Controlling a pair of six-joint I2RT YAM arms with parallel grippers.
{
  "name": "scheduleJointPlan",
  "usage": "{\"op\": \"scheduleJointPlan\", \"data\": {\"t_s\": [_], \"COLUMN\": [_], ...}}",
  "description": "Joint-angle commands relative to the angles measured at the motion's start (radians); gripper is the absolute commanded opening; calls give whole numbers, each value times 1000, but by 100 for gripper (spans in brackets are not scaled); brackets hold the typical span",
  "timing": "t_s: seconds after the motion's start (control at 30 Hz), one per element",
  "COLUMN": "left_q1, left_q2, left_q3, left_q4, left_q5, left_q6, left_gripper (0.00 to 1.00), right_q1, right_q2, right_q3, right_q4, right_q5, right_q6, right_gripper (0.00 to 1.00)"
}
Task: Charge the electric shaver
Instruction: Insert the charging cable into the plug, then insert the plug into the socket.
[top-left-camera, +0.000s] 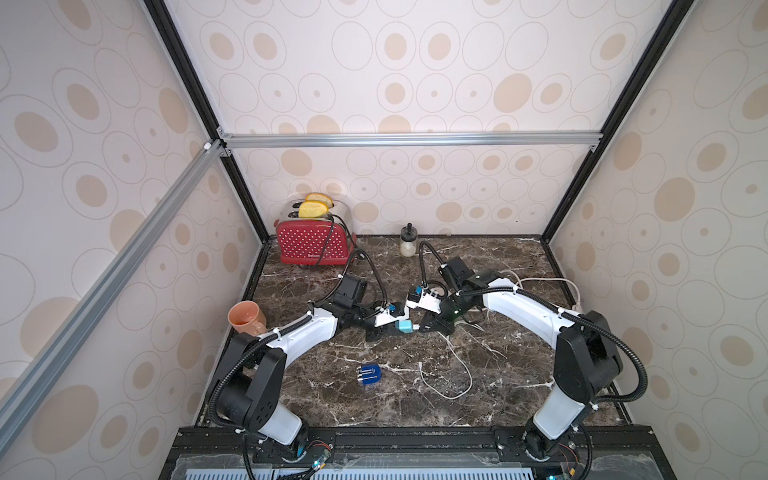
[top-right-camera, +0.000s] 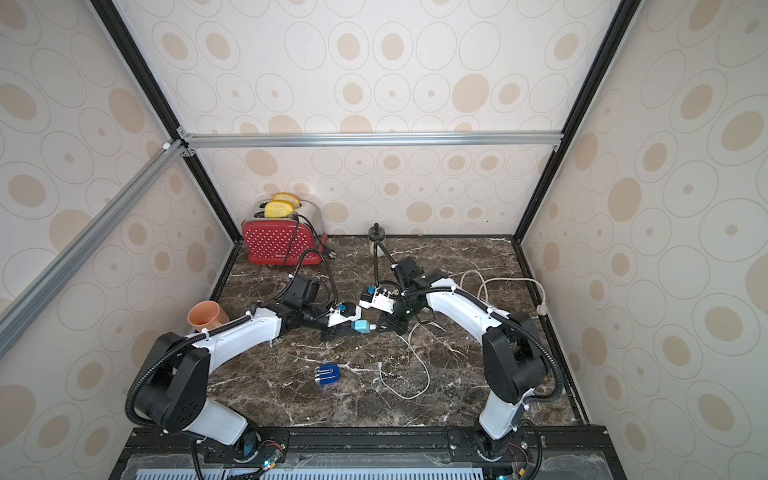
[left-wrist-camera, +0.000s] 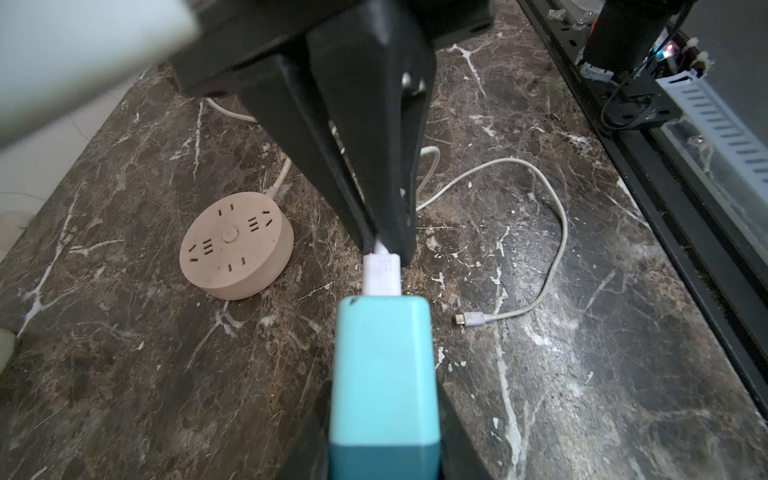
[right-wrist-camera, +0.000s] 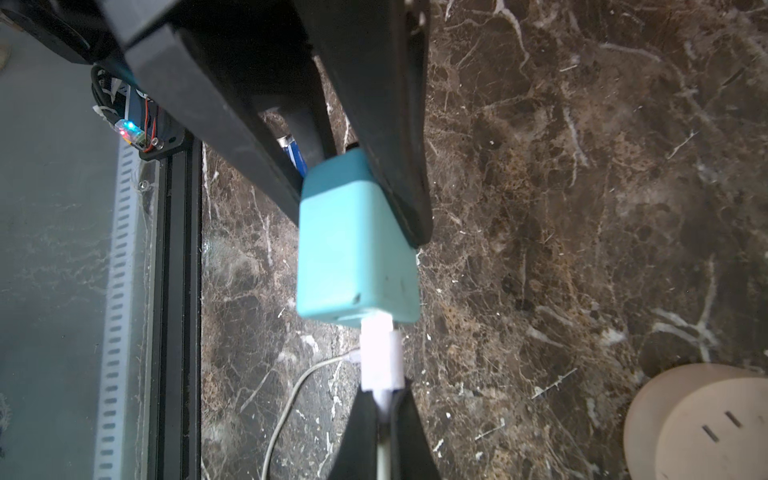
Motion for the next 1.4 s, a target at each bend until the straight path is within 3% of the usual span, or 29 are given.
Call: {"op": "scheduleJointPlan", "data": {"t_s": [0.0,0.23,0.37,0.5,0.67,0.83,0.9,1.17,1.27,1.3,1.37], "left_q1": [-54,-53,-34,-4,-12,0,17,59,59,59,59], "left_q2": [-29,-42,-47,-79,-75,-63,-62,-42,-42,-44,-53], "left_q3": [23,-8,-4,-43,-2,21,11,29,24,16,-8], "left_q4": [24,186,135,266,243,87,70,-41,-5,29,121], "left_q5": [108,130,110,114,147,108,82,8,-26,-44,-90], "left_q6": [11,-121,-88,-188,-198,-90,-75,9,-19,-43,-115], "left_gripper": [0,0,0,0,0,0,0,0,0,0,0], "right_q1": [24,22,-6,-31,-22,-32,-48,-79,-84,-84,-83], "right_q2": [13,8,-27,-85,-50,-66,-99,-238,-287,-301,-321], "right_q3": [44,-11,-41,-119,-72,-56,-82,-171,-195,-205,-223], "right_q4": [88,175,199,313,307,226,211,163,154,162,192], "right_q5": [-52,-107,-117,-178,-196,-147,-139,-42,12,14,-10], "right_q6": [-48,34,102,169,155,134,150,228,333,390,514], "right_gripper": [0,0,0,0,0,3,7,43,57,67,73]}}
